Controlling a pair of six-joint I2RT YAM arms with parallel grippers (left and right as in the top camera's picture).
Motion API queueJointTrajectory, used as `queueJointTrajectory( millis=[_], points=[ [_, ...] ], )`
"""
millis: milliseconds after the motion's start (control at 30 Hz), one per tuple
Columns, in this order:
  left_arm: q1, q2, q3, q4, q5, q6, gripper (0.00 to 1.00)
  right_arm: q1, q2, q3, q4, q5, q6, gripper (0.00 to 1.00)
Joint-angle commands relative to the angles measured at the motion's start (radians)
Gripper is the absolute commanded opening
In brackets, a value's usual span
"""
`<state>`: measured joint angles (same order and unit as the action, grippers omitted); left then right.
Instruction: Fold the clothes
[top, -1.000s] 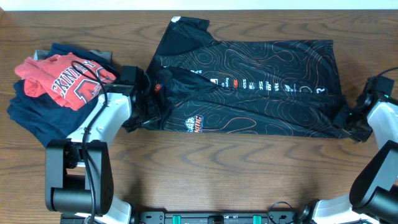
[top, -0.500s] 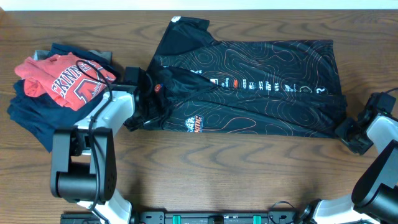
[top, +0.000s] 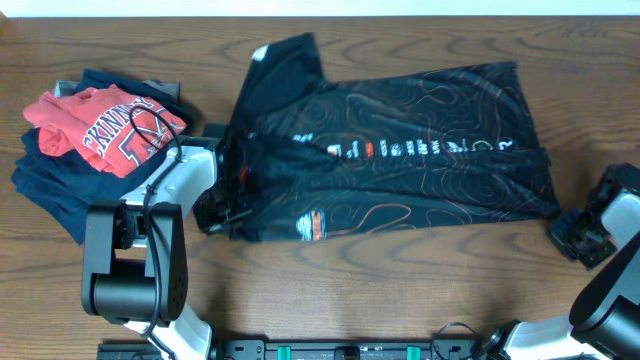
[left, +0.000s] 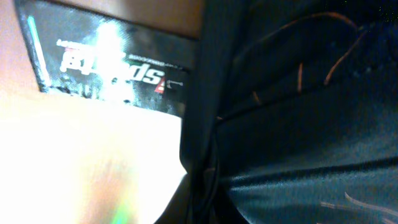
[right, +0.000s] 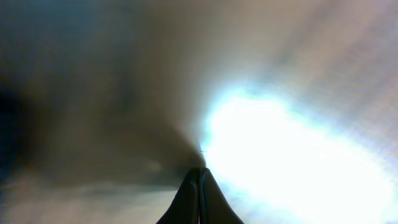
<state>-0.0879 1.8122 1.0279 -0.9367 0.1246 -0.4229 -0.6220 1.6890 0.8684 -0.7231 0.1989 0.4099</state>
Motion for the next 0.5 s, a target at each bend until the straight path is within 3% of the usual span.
queueJointTrajectory(
  millis=[0, 200, 233, 300, 367, 467],
  points=[
    [0.000, 0.013, -0.006, -0.090, -0.005, -0.005, 0.06, -0.038, -0.005, -0.006, -0.018, 0.058, 0.050, 0.01],
    [-0.003, 0.007, -0.006, -0.100, -0.006, 0.029, 0.06, -0.029, -0.061, -0.005, 0.007, -0.081, -0.010, 0.02],
    [-0.003, 0.007, -0.006, -0.090, -0.006, 0.029, 0.06, -0.025, -0.074, -0.005, 0.022, -0.128, -0.031, 0.07],
    [-0.003, 0.007, -0.006, -0.074, -0.006, 0.028, 0.06, -0.018, -0.095, -0.005, 0.060, -0.241, -0.079, 0.32],
    [-0.003, 0.007, -0.006, -0.064, -0.006, 0.027, 0.06, -0.007, -0.100, -0.005, 0.095, -0.318, -0.111, 0.47],
    [-0.003, 0.007, -0.006, -0.060, -0.006, 0.028, 0.06, 0.007, -0.097, -0.006, 0.117, -0.323, -0.112, 0.49]
  ],
)
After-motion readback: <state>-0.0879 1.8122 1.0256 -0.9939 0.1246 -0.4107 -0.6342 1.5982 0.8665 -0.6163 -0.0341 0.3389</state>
